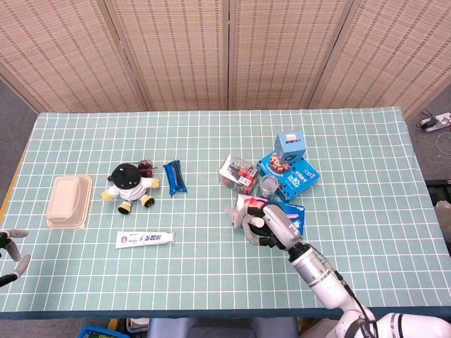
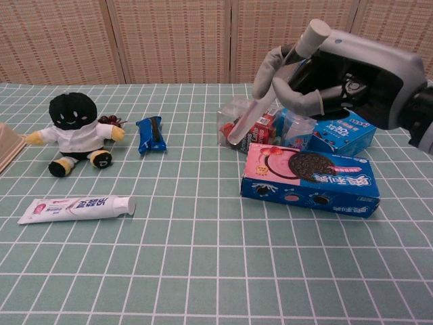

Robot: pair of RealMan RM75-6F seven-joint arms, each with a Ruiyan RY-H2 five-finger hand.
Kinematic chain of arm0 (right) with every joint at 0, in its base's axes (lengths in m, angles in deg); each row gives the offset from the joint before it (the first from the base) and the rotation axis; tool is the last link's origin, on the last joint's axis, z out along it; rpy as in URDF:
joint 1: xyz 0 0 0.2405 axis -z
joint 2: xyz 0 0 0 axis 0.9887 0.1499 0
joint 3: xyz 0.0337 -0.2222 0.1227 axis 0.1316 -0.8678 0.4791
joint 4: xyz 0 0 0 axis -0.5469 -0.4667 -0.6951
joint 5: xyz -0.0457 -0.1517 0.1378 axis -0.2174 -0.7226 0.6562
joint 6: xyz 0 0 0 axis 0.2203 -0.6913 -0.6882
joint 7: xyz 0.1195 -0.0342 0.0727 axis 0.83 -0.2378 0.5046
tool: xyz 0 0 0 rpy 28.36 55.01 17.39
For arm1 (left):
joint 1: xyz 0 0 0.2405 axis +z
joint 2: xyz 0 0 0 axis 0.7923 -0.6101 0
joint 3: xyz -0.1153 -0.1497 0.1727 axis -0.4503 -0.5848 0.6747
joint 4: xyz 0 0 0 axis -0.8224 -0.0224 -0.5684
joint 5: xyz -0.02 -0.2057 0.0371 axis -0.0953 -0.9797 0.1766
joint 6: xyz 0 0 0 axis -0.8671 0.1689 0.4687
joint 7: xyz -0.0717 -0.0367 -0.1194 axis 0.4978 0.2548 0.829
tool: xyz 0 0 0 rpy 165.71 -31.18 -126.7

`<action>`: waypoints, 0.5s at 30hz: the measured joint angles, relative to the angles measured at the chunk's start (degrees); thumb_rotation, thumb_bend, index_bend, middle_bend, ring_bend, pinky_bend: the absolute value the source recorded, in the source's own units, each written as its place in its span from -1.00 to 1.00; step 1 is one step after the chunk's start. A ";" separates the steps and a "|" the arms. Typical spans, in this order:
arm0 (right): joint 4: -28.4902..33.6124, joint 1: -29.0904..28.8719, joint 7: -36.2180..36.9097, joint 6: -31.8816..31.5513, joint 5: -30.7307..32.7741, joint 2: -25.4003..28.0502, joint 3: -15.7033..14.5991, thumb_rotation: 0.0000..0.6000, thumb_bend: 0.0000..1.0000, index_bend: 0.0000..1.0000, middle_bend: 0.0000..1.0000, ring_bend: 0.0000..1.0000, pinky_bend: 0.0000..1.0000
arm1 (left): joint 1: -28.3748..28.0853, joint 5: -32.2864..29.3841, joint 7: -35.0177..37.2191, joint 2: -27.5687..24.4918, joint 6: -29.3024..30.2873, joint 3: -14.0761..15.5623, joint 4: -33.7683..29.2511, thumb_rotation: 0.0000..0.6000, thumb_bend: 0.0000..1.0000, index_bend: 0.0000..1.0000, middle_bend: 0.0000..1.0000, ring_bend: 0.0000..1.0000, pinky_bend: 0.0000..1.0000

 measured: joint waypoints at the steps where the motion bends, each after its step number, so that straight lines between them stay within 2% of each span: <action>1: 0.29 0.02 0.08 -0.14 0.04 0.26 0.21 1.00 0.15 0.57 1.00 1.00 1.00 | -0.03 0.02 -0.04 0.02 -0.04 0.01 0.00 1.00 -0.35 -0.11 0.25 -0.06 0.07; 7: 2.47 0.43 0.40 -1.07 1.01 2.37 1.46 1.00 0.15 0.57 1.00 1.00 1.00 | -0.11 -0.15 -0.08 0.05 -0.27 0.00 0.04 1.00 -0.35 -0.11 0.25 -0.06 0.07; 15: 4.71 0.88 -0.79 -1.65 5.61 5.71 4.36 1.00 0.14 0.57 1.00 1.00 1.00 | -0.12 -0.14 -0.28 0.10 -0.21 -0.02 -0.03 1.00 -0.35 -0.11 0.25 -0.07 0.07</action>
